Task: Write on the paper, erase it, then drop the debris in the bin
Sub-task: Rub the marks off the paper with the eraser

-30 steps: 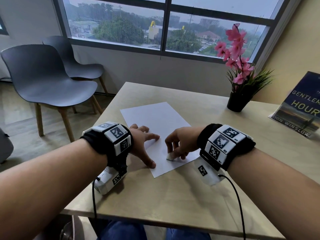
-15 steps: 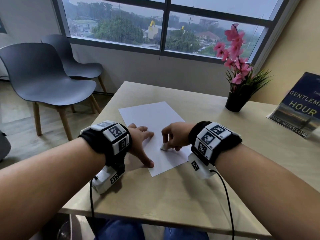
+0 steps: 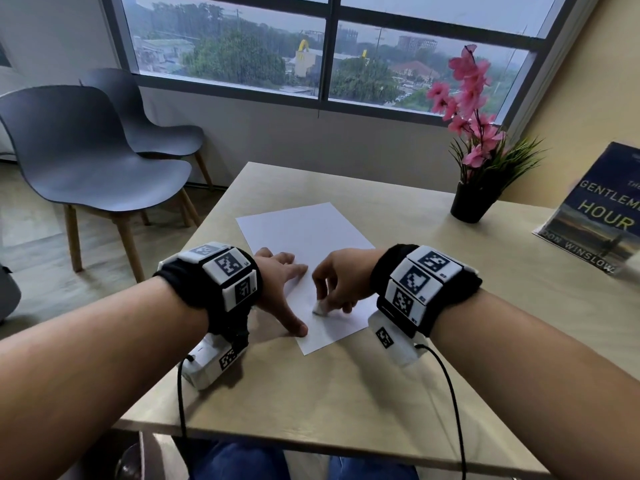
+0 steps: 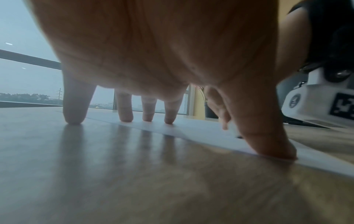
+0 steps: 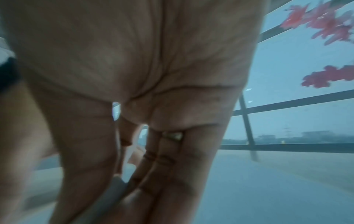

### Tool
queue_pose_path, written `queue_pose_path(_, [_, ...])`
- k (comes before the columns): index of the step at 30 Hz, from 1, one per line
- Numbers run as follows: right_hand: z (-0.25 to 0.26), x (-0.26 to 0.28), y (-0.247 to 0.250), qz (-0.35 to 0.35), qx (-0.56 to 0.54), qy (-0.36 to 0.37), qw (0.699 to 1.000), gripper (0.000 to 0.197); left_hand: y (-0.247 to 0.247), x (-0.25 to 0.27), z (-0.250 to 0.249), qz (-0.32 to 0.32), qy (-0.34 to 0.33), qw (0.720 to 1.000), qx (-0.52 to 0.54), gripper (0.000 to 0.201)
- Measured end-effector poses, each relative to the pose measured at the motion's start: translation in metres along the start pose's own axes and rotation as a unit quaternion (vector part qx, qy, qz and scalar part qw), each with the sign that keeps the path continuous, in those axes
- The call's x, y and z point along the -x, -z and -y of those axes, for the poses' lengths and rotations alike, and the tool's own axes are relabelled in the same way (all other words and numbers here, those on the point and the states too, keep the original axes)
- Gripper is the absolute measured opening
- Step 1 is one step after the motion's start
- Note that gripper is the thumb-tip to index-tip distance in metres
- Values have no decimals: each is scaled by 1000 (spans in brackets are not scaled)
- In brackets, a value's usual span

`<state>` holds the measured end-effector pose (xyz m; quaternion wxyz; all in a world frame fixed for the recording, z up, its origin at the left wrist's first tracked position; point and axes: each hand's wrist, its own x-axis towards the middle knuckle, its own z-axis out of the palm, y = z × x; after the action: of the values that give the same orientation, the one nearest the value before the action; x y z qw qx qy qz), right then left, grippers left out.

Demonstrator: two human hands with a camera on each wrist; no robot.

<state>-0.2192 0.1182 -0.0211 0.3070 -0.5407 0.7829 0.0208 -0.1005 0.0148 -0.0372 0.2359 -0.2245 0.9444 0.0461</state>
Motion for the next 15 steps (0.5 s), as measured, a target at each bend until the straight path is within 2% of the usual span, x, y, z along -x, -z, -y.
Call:
queue_pose_path(3, [2,3,-3,44,0,19,999,15,-1,0,0,-3,1,1000,0,115])
queue_pose_path(8, [-2,-7,3,-27,-6,-16,999,20,0,1,-1,-3,6,1000,3,118])
queue_pose_path(13, [3,2,-7,45,-3,30,999,19,0,1,-1,-4,13,1000,13,124])
queue_pose_path(15, [3,-2,-4,25,-3,27,999,19,0,2,-2,-6,11,1000,18,123])
